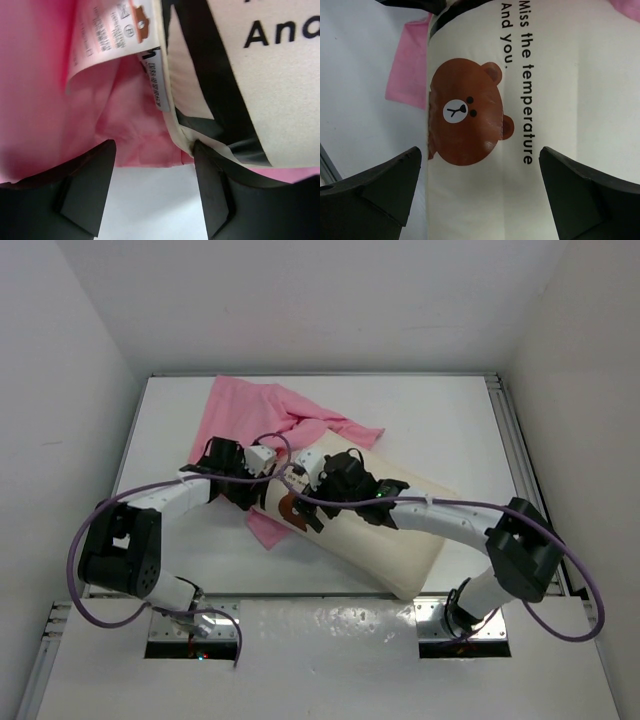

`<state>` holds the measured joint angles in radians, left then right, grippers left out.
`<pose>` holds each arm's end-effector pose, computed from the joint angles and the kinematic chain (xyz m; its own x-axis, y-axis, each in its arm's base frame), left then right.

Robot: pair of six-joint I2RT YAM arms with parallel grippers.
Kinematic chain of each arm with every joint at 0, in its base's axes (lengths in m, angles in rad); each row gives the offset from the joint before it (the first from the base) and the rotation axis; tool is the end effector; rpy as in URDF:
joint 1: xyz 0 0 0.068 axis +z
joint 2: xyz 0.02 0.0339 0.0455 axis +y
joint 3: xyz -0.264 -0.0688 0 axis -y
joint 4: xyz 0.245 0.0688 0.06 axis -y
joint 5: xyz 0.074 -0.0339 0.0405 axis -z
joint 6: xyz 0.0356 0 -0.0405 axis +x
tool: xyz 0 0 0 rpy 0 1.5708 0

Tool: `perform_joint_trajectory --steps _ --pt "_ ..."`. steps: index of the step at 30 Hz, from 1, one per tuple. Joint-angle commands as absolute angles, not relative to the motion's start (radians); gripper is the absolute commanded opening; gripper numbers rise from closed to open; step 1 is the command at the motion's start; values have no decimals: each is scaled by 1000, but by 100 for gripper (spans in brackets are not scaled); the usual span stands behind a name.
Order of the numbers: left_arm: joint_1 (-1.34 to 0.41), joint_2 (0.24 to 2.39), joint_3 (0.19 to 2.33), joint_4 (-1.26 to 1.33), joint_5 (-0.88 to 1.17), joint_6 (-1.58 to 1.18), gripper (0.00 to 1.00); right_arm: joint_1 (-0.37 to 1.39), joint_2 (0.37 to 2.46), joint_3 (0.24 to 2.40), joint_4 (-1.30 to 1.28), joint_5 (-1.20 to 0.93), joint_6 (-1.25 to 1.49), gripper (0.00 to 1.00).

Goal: Put the pillow into the pillowcase

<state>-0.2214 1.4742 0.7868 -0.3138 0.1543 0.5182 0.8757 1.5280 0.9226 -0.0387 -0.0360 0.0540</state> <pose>0.2728 -0.0670 0.1752 -0.5662 0.6291 -0.5326 0.6657 0.7300 0.1547 0.2116 0.2557 0.2214 -0.4264 -0.4271 -0.7973 -0.7640 0.6419 0.0647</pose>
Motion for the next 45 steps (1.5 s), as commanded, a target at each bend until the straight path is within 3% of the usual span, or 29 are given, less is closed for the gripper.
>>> perform_joint_trajectory --steps 1,8,15,22,25,26,27,28,29,31,32,33,35,40,45 --pt "-203 1434 756 -348 155 594 64 897 1571 972 -43 -37 17 99" --pt "-169 1244 704 -376 324 680 89 907 1681 972 20 24 8 99" --pt "-172 1399 701 -397 198 682 85 907 1655 947 5 29 37 99" --pt "-184 1445 649 -195 124 724 83 911 1664 920 40 29 97 99" --pt "-202 1448 638 -170 201 718 57 913 1670 896 61 32 123 99" --pt "-215 1453 641 -175 204 725 29 911 1683 890 70 41 126 99" --pt "-230 1453 643 -175 199 732 11 913 1693 884 74 44 130 99" --pt "-233 1445 644 -176 199 723 0 911 1703 884 75 49 135 99" --pt "-226 1434 646 -179 216 721 0 910 1715 887 78 51 138 99" --pt "-186 1390 667 -242 329 726 0 907 1756 906 66 46 158 85" --pt "-177 1367 679 -271 366 724 0 904 1772 916 61 43 161 67" --pt "-170 1341 695 -338 424 726 0 900 1801 931 63 41 169 23" --pt "-161 1243 742 -400 472 741 0 894 1834 954 58 20 196 0" --pt "-155 981 782 -560 603 856 0 805 1875 1067 58 -3 363 0" --pt "-158 907 820 -733 702 894 0 723 1845 1132 109 84 465 0"
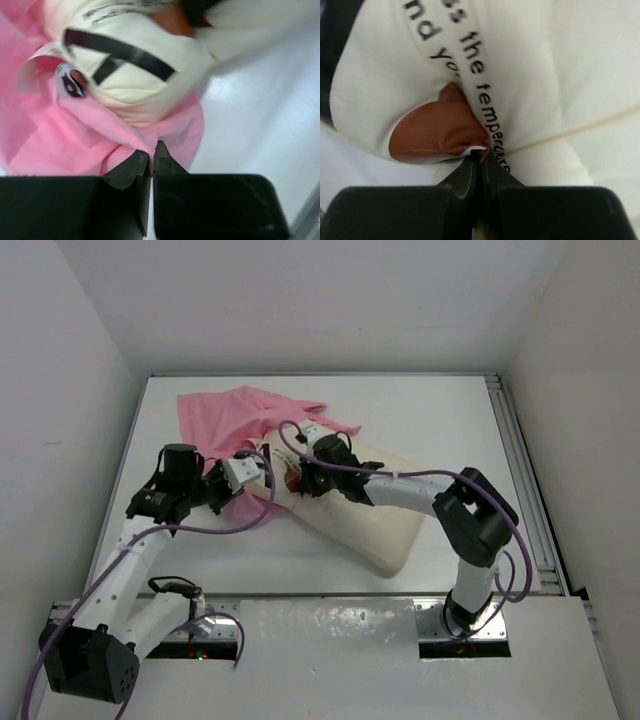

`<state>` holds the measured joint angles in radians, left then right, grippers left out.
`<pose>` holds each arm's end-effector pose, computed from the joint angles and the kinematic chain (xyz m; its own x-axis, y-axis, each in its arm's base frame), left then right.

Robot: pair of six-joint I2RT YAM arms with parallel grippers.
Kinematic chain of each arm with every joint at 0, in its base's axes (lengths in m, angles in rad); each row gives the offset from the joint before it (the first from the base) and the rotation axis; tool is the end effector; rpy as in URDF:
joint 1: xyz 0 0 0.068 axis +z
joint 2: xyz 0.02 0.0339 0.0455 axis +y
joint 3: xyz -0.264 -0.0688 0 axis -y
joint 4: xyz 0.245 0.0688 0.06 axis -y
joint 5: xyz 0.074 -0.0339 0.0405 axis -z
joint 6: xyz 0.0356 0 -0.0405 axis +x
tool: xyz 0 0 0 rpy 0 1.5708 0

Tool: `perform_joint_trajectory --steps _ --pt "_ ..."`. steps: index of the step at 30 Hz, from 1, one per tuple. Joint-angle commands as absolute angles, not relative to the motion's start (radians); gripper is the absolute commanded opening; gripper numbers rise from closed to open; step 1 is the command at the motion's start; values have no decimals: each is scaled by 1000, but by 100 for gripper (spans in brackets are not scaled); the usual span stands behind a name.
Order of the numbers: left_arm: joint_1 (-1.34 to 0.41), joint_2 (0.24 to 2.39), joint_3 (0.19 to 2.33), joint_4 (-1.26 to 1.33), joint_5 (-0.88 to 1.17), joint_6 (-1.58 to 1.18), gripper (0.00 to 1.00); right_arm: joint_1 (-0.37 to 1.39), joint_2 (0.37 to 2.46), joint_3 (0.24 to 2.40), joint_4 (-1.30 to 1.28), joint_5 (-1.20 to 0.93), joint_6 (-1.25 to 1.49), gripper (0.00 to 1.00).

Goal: Put the pillow into the pillowcase

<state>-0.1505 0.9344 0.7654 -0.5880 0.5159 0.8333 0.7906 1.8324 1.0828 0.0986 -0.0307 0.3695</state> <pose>0.1862 -0.0460 0.2717 -0.0976 0.6660 -0.7395 0.8287 0.4659 0.3102 0.2775 0.2820 0.1791 -0.6603 -0.1540 -0.7351 -0.5246 0.7950 0.3046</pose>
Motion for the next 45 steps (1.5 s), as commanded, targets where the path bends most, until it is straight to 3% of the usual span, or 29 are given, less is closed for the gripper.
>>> perform_joint_trajectory --steps 1,7,9,11,13,15,16,18,20,21,24,26,31,32,35,38,42,45 --pt "-158 908 830 -764 716 935 0 710 1844 1144 104 84 495 0" --pt "-163 949 845 -902 713 1199 0 680 1870 1215 90 66 564 0" --pt "-170 1003 862 -943 677 1239 22 689 1885 1212 92 48 569 0" --pt "-166 1046 914 -880 646 1146 57 698 1888 1191 109 25 563 0" --pt "-134 1094 946 -749 565 824 61 701 1868 1129 153 3 554 0" --pt "-103 1140 969 -638 506 700 50 701 1850 1088 176 -27 548 0" --pt "-104 1155 966 -618 482 690 27 701 1845 1082 175 -32 545 0" --pt "-135 1195 956 -612 390 690 17 701 1841 1080 179 -57 538 0" --pt "-158 1236 936 -621 324 678 22 706 1841 1080 183 -64 531 0" --pt "-173 1249 930 -620 318 657 36 707 1841 1081 183 -63 526 0" --pt "-189 1285 925 -583 328 579 55 712 1845 1089 175 -63 520 0" --pt "-187 1299 928 -552 365 552 59 712 1848 1094 166 -61 517 0" --pt "-207 1324 876 -485 342 554 59 713 1844 1088 155 -61 509 0" --pt "-216 1337 862 -465 304 557 58 713 1841 1088 153 -61 508 0" --pt "-213 1350 813 -414 284 578 41 713 1836 1088 149 -64 499 0" --pt "-210 1344 788 -385 293 581 0 719 1833 1086 140 -63 467 0" --pt "-189 1324 863 -484 354 600 0 723 1829 1104 124 -69 452 0" --pt "-141 1286 1048 -618 464 690 0 695 1830 1166 112 -66 552 0"
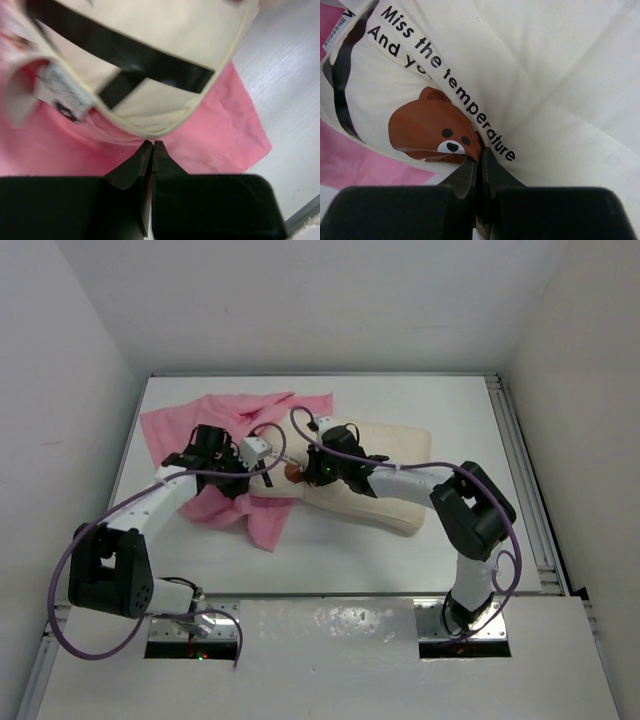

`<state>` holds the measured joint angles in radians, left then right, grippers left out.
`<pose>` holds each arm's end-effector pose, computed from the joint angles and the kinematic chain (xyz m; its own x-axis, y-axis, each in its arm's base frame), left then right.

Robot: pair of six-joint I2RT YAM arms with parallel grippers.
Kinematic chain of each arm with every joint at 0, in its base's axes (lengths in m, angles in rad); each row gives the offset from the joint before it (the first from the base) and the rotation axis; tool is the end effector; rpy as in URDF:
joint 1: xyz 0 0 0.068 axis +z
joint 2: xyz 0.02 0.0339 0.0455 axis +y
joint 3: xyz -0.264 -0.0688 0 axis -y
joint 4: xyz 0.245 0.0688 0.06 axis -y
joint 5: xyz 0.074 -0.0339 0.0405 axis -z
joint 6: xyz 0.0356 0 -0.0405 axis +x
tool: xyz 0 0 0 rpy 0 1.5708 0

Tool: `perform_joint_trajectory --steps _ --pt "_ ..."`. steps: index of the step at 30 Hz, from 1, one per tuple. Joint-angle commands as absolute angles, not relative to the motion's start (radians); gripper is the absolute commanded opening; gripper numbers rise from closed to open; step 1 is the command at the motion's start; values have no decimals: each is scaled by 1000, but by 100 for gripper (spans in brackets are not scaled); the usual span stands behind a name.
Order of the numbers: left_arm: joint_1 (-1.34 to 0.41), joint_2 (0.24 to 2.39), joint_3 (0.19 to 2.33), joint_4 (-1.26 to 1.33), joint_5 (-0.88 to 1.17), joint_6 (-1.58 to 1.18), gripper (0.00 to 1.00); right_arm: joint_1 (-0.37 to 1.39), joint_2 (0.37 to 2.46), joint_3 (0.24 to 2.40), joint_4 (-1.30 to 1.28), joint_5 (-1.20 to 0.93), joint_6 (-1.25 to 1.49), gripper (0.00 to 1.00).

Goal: Put the pillow into the pillowcase

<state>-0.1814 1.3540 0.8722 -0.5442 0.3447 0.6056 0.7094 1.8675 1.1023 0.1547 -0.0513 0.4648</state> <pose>0.2573 -0.0594 0.2190 -0.4969 0.6358 -0.5906 0.7601 0.6473 0.0574 0.3063 0.2653 0.1767 -0.6947 -0.0064 -0.7193 -0.4150 0.8203 0.3936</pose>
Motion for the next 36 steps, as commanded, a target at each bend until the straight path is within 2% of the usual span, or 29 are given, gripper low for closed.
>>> perform_joint_trajectory --steps 1,3,9,15,17,21,25,27,28,29,30,31,32,33,34,36 --pt "-141 1275 1086 -652 492 716 0 684 1836 1183 109 -64 584 0" --pt "-144 1259 1143 -740 555 770 0 643 1868 1239 84 -61 641 0" --pt "-262 1226 1193 -761 730 770 0 609 1922 1314 80 -20 749 0" --pt "-284 1229 1180 -744 727 790 0 621 1908 1301 103 -11 773 0" --pt "-302 1232 1161 -662 744 776 0 627 1916 1308 127 -20 775 0" --pt "-383 1273 1036 -555 700 808 0 667 1934 1335 187 -55 785 0" --pt "-344 1266 942 -572 687 859 0 675 1835 1206 342 -51 772 0" --pt "-318 1249 914 -569 678 853 16 680 1833 1172 365 -95 698 0" --pt "-313 1243 914 -569 669 847 27 681 1844 1187 338 -142 663 0" --pt "-301 1241 917 -580 658 839 41 680 1873 1240 290 -232 616 27" --pt "-293 1239 928 -600 655 850 59 673 1881 1276 138 -253 515 48" --pt "-285 1236 960 -654 652 859 65 667 1878 1316 61 -253 471 65" --pt "-260 1230 977 -678 649 879 70 654 1841 1306 13 -218 422 77" --pt "-244 1230 997 -701 650 879 79 620 1806 1275 5 -212 407 81" --pt "-229 1226 1037 -716 652 870 98 594 1766 1232 11 -218 396 84" --pt "-184 1238 1074 -680 666 774 100 517 1649 1116 35 -238 394 87"
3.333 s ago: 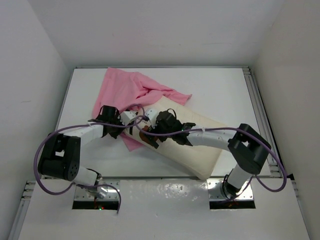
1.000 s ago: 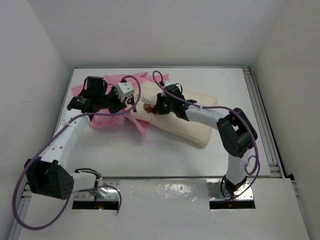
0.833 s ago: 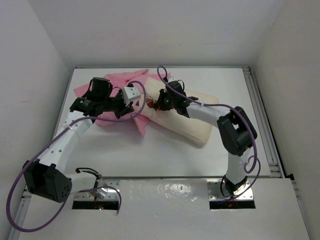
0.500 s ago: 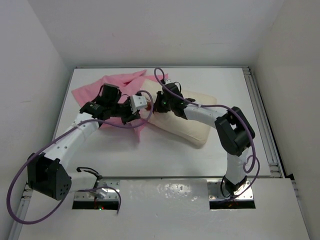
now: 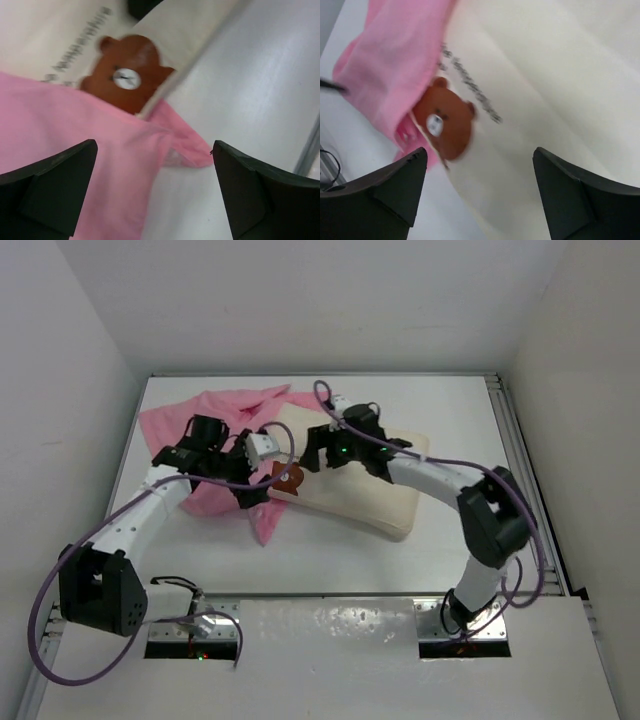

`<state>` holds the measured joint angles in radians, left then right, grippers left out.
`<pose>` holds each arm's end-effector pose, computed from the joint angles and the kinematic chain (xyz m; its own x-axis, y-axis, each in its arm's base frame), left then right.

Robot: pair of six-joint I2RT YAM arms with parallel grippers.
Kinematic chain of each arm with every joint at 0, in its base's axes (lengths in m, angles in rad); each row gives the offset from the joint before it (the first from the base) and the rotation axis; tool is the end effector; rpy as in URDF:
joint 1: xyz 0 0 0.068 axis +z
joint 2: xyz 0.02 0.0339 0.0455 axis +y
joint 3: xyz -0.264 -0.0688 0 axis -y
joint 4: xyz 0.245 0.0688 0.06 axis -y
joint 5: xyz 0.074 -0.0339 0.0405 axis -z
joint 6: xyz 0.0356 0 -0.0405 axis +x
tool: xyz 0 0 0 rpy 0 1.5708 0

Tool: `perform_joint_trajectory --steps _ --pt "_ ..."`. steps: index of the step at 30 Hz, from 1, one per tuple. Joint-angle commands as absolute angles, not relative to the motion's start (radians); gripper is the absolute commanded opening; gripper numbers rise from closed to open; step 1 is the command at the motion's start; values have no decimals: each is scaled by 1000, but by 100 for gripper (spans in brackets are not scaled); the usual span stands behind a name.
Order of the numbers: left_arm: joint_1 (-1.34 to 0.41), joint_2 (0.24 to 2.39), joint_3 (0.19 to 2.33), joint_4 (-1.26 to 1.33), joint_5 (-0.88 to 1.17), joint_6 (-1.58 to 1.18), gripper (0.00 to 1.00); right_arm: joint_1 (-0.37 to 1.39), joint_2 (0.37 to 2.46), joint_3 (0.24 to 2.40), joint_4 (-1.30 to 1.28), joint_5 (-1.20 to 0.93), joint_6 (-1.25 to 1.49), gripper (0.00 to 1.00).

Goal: Put the pillow into the pillowcase

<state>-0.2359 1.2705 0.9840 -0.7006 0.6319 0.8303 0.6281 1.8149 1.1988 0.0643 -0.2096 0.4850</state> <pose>0.2386 -0.0790 0.2683 -0.1745 0.6545 -0.7356 0.9396 0.3340 0.0743 0.3283 0.2476 0.2200 -0.7100 0.0479 -0.7025 -0.4375 0.7517 0.4935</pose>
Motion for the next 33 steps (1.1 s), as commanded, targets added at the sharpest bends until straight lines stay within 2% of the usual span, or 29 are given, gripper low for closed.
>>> perform_joint_trajectory --steps 1,2,3,4,5,6,7,8,9,10,12,15,18,23,25,28,30,31,32,33 --pt "-175 1264 1098 -573 655 718 100 490 1622 1082 28 -239 396 84" --pt "-178 1288 1110 -518 608 612 95 468 1602 1080 14 -236 400 74" --pt "-192 1314 1127 -465 573 576 69 427 1583 1083 -32 -207 413 44" --pt "-236 1383 1146 -398 521 554 54 405 1582 1101 -57 -184 422 34" --pt "-259 1422 1194 -373 411 537 32 384 1583 1112 -81 -169 449 32" --pt "-300 1496 1221 -347 312 544 31 342 1583 1120 -113 -132 472 44" --pt "-319 1537 1250 -342 311 545 33 316 1582 1114 -120 -114 498 61" --pt "-334 1578 1285 -339 211 557 43 295 1574 1103 -120 -95 561 76" --pt "-345 1616 1357 -339 163 554 63 257 1563 1088 -120 -71 602 89" --pt "-354 1697 1397 -347 109 546 70 235 1546 1056 -124 -22 636 99" --pt "-350 1774 1524 -373 -26 516 76 201 1534 1019 -132 -3 710 99" --pt "-347 1861 1583 -387 -179 503 77 199 1542 959 -118 22 744 99" --pt "-347 1882 1563 -299 -244 532 79 196 1577 928 -94 18 781 99" --pt "-364 1947 1563 -270 -273 557 78 193 1598 899 -110 92 830 99" --pt "-353 1957 1539 -262 -241 560 73 187 1600 871 -89 62 830 99" --pt "-331 1970 1519 -265 -128 557 48 186 1650 864 -75 -23 831 99" --pt "-327 1986 1528 -294 -57 548 35 186 1713 850 -52 -98 845 97" --pt "-328 1990 1531 -307 -7 540 13 184 1730 839 -29 -121 859 93" --pt "-331 1991 1532 -310 41 532 0 186 1759 824 41 -145 871 86" --pt "-339 1991 1535 -310 92 522 0 187 1769 795 75 -193 894 59"
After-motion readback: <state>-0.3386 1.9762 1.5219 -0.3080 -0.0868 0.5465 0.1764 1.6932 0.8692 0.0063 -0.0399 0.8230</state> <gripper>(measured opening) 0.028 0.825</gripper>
